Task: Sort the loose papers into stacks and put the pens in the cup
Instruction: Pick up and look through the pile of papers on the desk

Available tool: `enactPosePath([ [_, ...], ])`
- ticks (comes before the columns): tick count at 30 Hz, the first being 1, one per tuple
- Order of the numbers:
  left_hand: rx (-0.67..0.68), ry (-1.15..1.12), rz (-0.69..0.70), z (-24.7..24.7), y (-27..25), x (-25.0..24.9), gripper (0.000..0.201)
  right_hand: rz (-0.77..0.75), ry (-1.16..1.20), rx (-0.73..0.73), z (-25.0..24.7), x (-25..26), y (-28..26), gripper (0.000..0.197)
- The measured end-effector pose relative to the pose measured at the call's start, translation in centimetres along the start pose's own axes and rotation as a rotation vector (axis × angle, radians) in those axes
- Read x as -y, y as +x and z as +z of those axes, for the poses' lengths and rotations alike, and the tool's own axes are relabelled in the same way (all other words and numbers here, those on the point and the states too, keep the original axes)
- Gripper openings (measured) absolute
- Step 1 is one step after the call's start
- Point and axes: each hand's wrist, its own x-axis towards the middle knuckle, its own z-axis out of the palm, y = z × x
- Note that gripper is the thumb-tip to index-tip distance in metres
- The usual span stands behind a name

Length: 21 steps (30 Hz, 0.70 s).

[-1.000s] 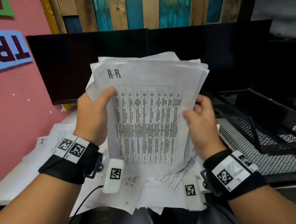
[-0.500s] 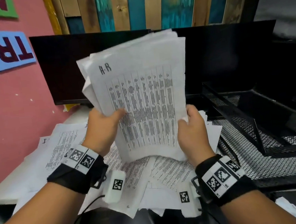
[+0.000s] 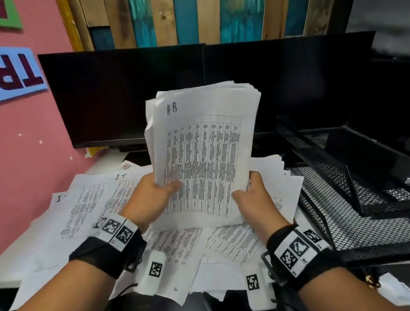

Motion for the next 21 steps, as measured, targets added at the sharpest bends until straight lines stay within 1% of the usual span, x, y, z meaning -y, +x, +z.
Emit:
enactPosePath([
  [1,-0.027,0.011,-0.001,0.1,-0.1,0.5,0.021,0.022,0.027,-0.004,0.1,-0.2,0.1,0.041],
  [3,-0.109,-0.031,0.046,0.0,-0.1,0.6,0.023,0.043,0.102,-0.056,0.0,-0.5,0.2,0.053],
  [5,-0.173,-0.155,0.118,-0.1,-0.1,-0.2,0.019,0.054,0.189,-0.111,-0.2,-0.5,0.4,0.067],
  [6,-0.198,-0.217,0.140,-0.2,-0.2,-0.7,0.019,0.071,0.236,-0.106,-0.3,-0.3,0.4,0.070],
  [7,-0.221,-0.277,0.149,-0.1,-0.1,-1.3,0.018,0.092,0.288,-0.075,-0.3,-0.1,0.4,0.070],
  [8,-0.243,-0.324,0.145,0.1,0.1,-1.6,0.017,0.124,0.348,-0.027,-0.2,0.3,0.4,0.062],
  [9,-0.250,-0.352,0.134,0.3,0.2,-1.9,0.015,0.154,0.407,0.028,-0.1,0.6,0.3,0.050],
  [11,-0.208,-0.354,0.101,0.8,0.2,-2.4,0.014,0.167,0.435,0.088,0.0,1.1,0.0,0.027],
  [12,-0.172,-0.329,0.093,1.0,0.0,-2.5,0.017,0.164,0.411,0.076,0.0,1.3,-0.1,0.022],
  [15,-0.031,-0.259,0.152,1.2,-1.0,-2.5,0.025,0.148,0.369,-0.011,-1.3,2.4,-0.6,0.026],
  [16,0.016,-0.248,0.174,1.1,-1.6,-2.3,0.033,0.142,0.362,-0.038,-2.0,3.0,-0.8,0.022],
  [17,0.055,-0.243,0.189,0.9,-2.1,-1.9,0.046,0.131,0.370,-0.065,-2.8,3.6,-1.0,0.015],
  [18,0.091,-0.233,0.199,0.7,-2.5,-1.5,0.059,0.113,0.364,-0.097,-3.7,4.2,-1.2,0.015],
  [19,0.123,-0.218,0.200,0.5,-2.8,-1.0,0.066,0.090,0.343,-0.145,-4.6,5.1,-1.6,0.017],
  [20,0.151,-0.185,0.190,0.3,-3.0,-0.4,0.064,0.066,0.322,-0.200,-5.5,5.8,-1.9,0.019],
  [21,0.181,-0.123,0.186,0.2,-3.1,0.2,0.054,0.044,0.317,-0.243,-6.6,6.6,-2.3,0.024],
])
